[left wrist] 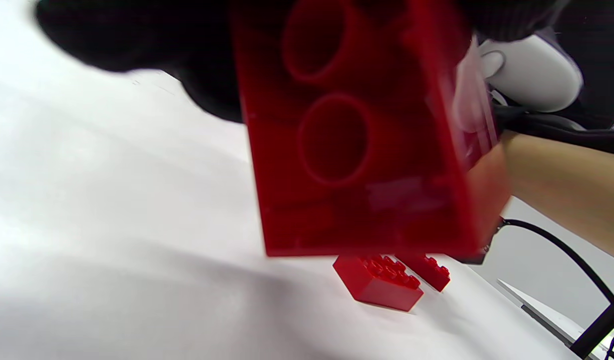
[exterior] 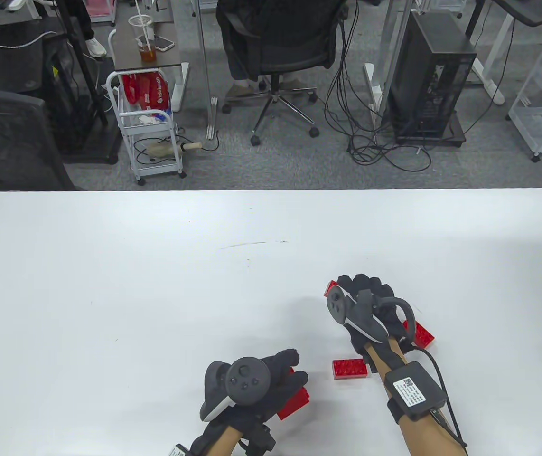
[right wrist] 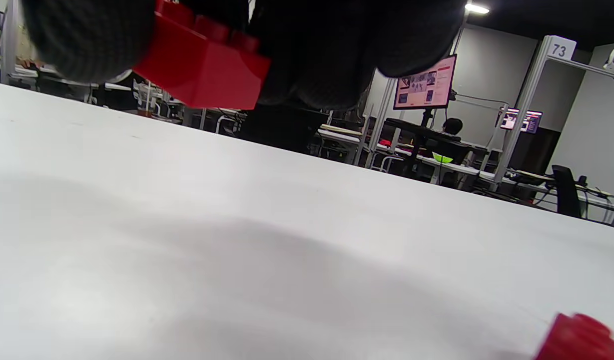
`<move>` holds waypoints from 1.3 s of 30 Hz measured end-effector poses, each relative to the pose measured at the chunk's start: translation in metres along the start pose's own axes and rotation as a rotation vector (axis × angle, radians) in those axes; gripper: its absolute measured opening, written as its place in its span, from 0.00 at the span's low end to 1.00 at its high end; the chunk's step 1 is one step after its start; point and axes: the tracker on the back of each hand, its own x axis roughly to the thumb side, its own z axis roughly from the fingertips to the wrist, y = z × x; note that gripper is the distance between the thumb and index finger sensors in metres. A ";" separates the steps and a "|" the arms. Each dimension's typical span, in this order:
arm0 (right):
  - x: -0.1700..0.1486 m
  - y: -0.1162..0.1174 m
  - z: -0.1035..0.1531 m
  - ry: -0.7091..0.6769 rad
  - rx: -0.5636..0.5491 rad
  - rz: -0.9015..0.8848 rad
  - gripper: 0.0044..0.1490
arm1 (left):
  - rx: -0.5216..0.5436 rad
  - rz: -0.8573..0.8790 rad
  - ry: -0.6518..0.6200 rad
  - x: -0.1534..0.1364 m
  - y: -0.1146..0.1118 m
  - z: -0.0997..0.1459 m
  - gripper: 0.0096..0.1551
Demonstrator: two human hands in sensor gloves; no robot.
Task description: Separate stacked toy bricks from each other
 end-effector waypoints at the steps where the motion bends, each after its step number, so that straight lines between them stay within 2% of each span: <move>1: -0.001 0.001 -0.004 0.014 0.006 0.005 0.42 | -0.002 -0.001 0.000 0.000 0.000 0.000 0.44; 11: -0.009 0.012 -0.037 0.111 0.098 0.052 0.42 | -0.004 0.005 -0.004 0.000 0.001 -0.001 0.44; 21: -0.017 0.023 -0.066 0.203 0.193 0.013 0.43 | -0.006 0.005 -0.002 0.000 0.001 -0.001 0.44; 29: -0.012 0.039 -0.075 0.204 0.245 0.060 0.43 | -0.019 0.004 0.002 0.000 0.002 -0.002 0.44; 36: -0.009 0.054 -0.078 0.190 0.344 0.086 0.42 | -0.023 0.002 0.005 0.000 0.002 -0.002 0.44; 39: -0.007 0.053 -0.077 0.198 0.338 0.111 0.42 | -0.028 -0.002 0.007 0.000 0.001 -0.003 0.44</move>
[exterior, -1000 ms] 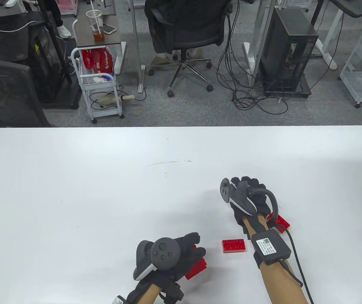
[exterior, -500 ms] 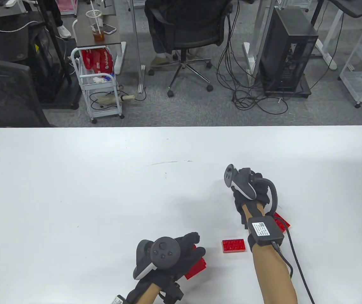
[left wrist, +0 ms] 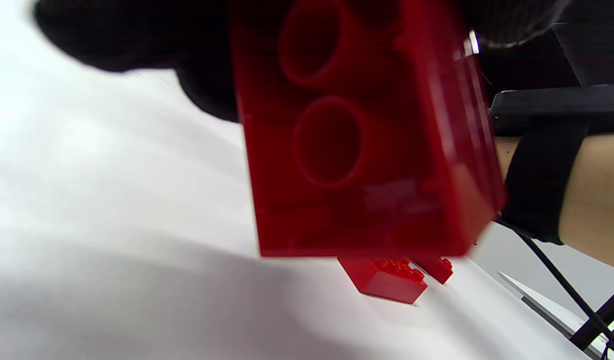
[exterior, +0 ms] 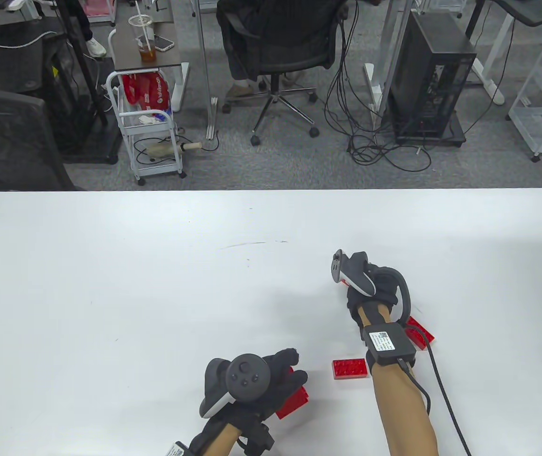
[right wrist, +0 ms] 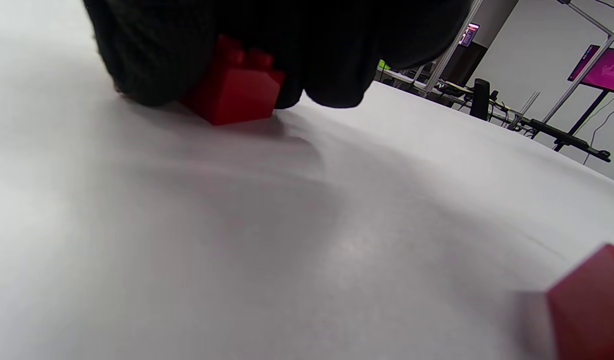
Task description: Separate stacked toy bricks from each other
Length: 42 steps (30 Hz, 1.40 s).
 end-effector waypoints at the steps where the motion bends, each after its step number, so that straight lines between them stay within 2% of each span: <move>1: -0.001 -0.001 0.002 0.001 0.003 -0.002 0.42 | -0.002 -0.003 0.001 0.000 0.000 0.000 0.44; 6: -0.004 -0.003 0.003 0.005 0.042 0.005 0.46 | -0.008 -0.013 0.007 0.000 0.000 0.000 0.44; 9: -0.004 -0.006 0.008 0.003 0.030 0.019 0.49 | -0.012 -0.016 0.012 -0.001 -0.001 -0.001 0.44; 18: -0.005 -0.031 0.038 -0.078 -0.130 -0.033 0.52 | -0.009 -0.029 0.025 -0.002 -0.001 -0.001 0.44; 25: -0.017 -0.041 0.078 -0.183 -0.317 -0.008 0.53 | 0.009 -0.017 0.033 -0.003 0.000 -0.001 0.44; 30: -0.032 -0.043 0.111 -0.250 -0.416 -0.107 0.52 | 0.011 0.005 0.038 -0.006 0.001 -0.001 0.44; 36: -0.050 -0.035 0.158 -0.347 -0.516 -0.266 0.52 | 0.032 0.085 0.042 -0.013 0.003 0.000 0.45; 42: -0.063 -0.019 0.193 -0.445 -0.588 -0.378 0.52 | 0.033 0.122 0.038 -0.015 0.003 -0.001 0.45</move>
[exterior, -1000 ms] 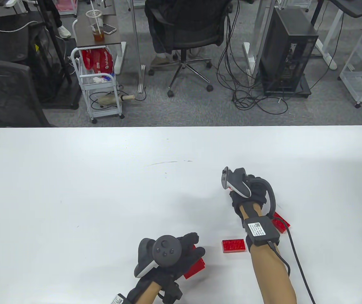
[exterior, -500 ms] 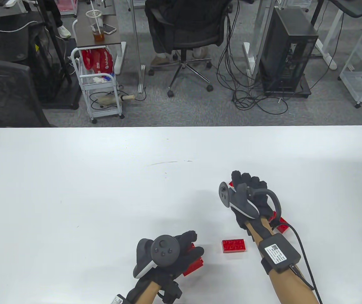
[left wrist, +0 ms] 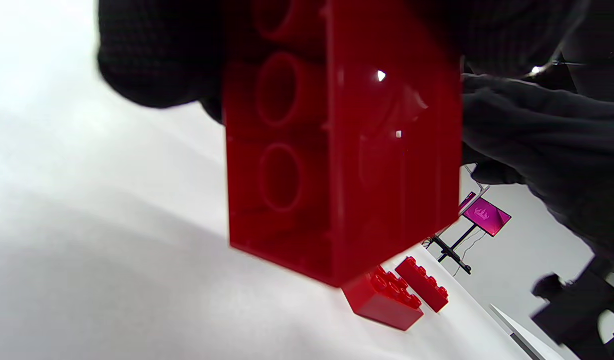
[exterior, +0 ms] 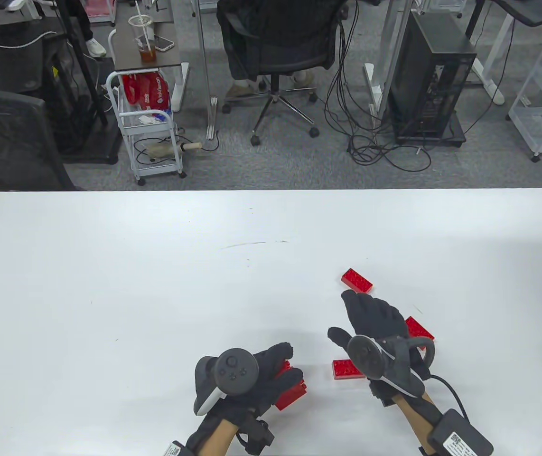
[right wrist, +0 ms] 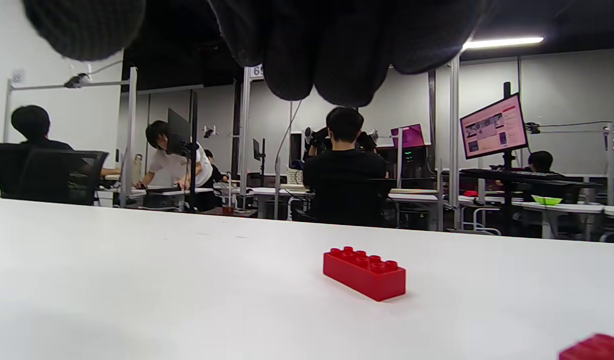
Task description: Separate stacked toy bricks from each other
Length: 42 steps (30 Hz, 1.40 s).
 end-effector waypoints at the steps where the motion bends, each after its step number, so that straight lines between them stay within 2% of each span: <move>1: 0.000 -0.001 0.007 -0.012 -0.007 -0.022 0.52 | 0.000 0.001 0.000 0.000 0.000 0.000 0.45; 11: 0.009 0.008 0.042 -0.172 -0.008 -0.279 0.53 | 0.071 0.126 -0.034 0.003 0.003 0.005 0.45; 17: 0.027 0.019 0.054 -0.278 0.047 -0.223 0.54 | 0.074 0.144 -0.074 0.008 0.000 0.007 0.46; 30: 0.030 0.036 0.055 -0.252 0.217 -0.463 0.49 | -0.009 0.166 -0.127 0.014 -0.010 0.005 0.45; 34: 0.030 0.036 0.057 -0.259 0.205 -0.444 0.48 | -0.072 0.158 -0.154 0.015 -0.011 0.004 0.44; 37: 0.031 0.035 0.057 -0.256 0.181 -0.448 0.47 | -0.073 0.152 -0.158 0.015 -0.012 0.004 0.43; 42: 0.028 0.037 0.056 -0.234 0.179 -0.485 0.45 | -0.048 0.041 -0.134 0.018 -0.016 0.005 0.42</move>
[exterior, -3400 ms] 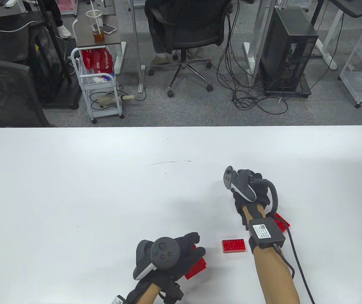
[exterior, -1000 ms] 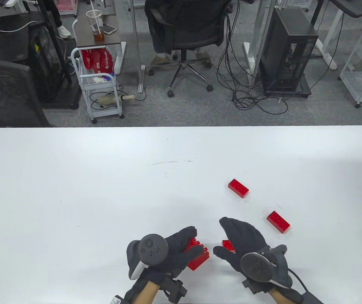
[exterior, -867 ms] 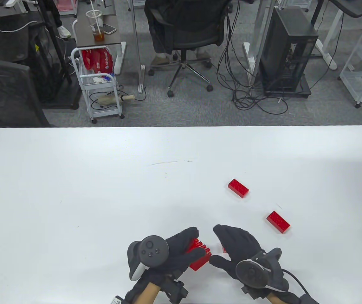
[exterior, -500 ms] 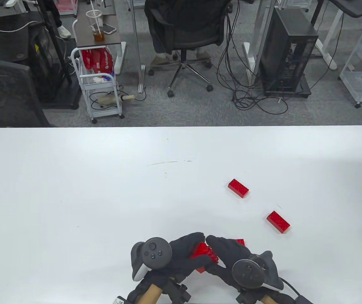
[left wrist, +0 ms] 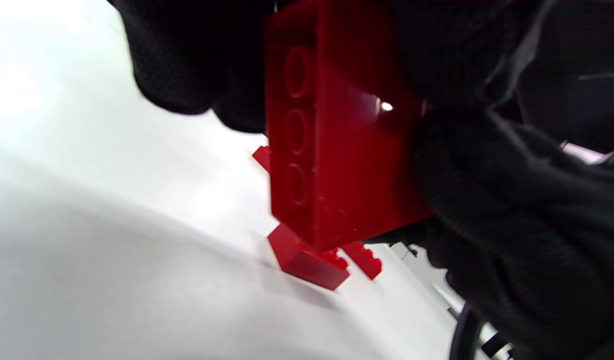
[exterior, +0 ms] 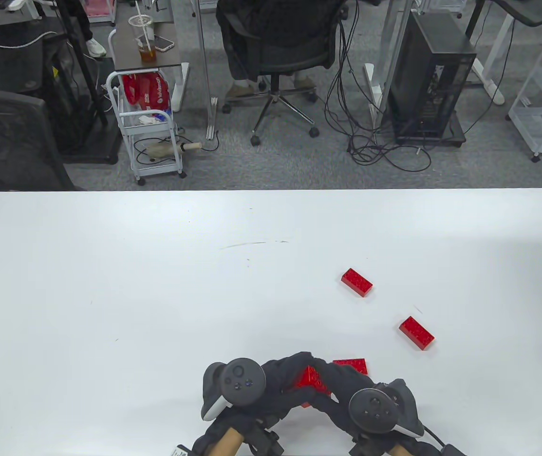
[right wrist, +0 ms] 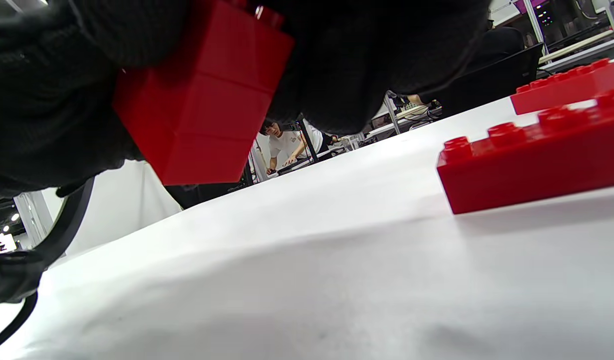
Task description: Separate stacked toy bricks from each other
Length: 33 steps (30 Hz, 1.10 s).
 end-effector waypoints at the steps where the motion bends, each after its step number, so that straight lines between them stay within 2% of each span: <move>1: -0.001 0.000 0.000 0.003 0.011 -0.001 0.45 | -0.003 0.006 0.000 0.000 -0.001 0.000 0.42; 11: 0.000 0.006 -0.001 0.020 0.064 0.007 0.47 | -0.035 -0.132 0.016 0.007 -0.009 0.000 0.43; 17: 0.005 0.005 0.001 0.011 0.053 0.000 0.48 | -0.006 -0.144 -0.005 0.010 -0.007 0.003 0.44; 33: 0.007 0.006 0.002 0.004 0.081 0.022 0.49 | -0.017 -0.233 0.005 0.015 -0.013 0.003 0.44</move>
